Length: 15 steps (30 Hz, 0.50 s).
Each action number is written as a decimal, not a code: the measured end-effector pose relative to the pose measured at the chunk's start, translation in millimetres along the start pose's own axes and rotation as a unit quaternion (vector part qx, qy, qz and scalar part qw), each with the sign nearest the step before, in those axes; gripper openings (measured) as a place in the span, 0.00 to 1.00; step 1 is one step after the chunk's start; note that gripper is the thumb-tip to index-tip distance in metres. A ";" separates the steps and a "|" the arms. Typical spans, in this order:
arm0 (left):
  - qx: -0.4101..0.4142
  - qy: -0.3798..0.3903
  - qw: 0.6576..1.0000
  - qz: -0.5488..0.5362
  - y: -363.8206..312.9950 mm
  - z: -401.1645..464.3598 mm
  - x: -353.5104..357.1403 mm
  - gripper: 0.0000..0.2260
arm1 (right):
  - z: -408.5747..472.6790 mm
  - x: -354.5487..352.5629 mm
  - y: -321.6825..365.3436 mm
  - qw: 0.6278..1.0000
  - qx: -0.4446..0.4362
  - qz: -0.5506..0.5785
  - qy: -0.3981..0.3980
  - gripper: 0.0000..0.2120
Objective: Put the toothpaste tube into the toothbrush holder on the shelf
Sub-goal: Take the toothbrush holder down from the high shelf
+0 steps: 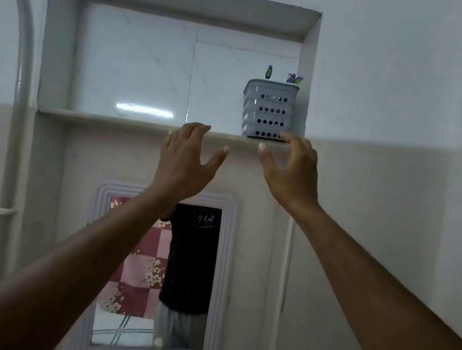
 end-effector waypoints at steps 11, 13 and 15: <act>0.022 -0.003 0.999 0.035 20.0 45.9 55.8 0.30 | 69.7 54.3 -15.4 0.995 0.079 -0.044 -0.029 0.57; 0.028 -0.019 0.998 0.048 22.6 45.6 63.1 0.29 | 73.5 62.6 -19.3 0.994 0.088 -0.061 -0.029 0.62; 0.031 -0.036 0.998 0.046 24.1 45.2 66.5 0.27 | 75.9 66.1 -21.2 0.993 0.095 -0.056 -0.039 0.62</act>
Point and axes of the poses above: each hand's wrist, its own z-axis towards the middle knuckle, its own x-axis out of the palm, y = z × x, the point moved 3 cm from there along z, towards the middle knuckle, and after that the axes turned 4 degrees about -z, right-handed, at the moved point
